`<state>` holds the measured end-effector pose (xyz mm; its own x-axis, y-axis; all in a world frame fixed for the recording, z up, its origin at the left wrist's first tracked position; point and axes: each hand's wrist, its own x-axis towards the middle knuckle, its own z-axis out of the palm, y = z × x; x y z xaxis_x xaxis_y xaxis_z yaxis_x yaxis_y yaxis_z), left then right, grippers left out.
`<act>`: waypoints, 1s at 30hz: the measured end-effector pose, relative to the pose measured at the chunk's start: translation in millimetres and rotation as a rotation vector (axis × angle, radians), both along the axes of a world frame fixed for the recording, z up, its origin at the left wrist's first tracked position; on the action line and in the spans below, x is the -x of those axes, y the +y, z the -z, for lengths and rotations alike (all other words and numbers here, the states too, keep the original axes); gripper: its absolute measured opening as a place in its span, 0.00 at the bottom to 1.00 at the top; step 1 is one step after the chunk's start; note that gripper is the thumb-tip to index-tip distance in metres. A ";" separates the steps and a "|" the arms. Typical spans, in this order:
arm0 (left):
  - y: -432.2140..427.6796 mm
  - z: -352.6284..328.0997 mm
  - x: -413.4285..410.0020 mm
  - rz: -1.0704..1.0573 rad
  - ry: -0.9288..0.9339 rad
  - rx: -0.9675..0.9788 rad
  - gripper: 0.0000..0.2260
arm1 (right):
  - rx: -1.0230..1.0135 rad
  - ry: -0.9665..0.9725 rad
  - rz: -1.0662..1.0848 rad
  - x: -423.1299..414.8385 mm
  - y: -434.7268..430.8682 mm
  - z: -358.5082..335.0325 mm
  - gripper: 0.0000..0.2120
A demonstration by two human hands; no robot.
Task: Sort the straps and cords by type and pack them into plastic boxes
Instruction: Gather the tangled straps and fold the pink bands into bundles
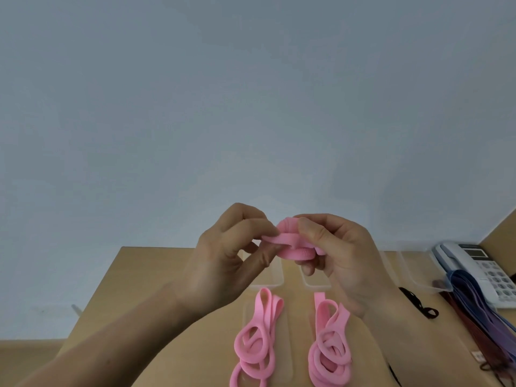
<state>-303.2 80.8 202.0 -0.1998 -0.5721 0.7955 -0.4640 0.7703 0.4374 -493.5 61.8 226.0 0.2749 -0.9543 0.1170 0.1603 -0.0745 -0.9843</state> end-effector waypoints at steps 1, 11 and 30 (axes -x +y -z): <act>-0.2 0.1 0.1 -0.001 0.002 -0.034 0.06 | 0.021 0.018 0.011 -1.1 -0.1 0.6 0.13; -10.1 -28.5 -10.7 0.338 0.164 -0.988 0.15 | 0.243 0.235 -0.102 -2.1 -6.9 5.5 0.19; -11.9 -5.9 -13.0 0.391 0.588 -1.052 0.16 | 0.254 0.148 -0.099 -8.7 -19.7 27.6 0.09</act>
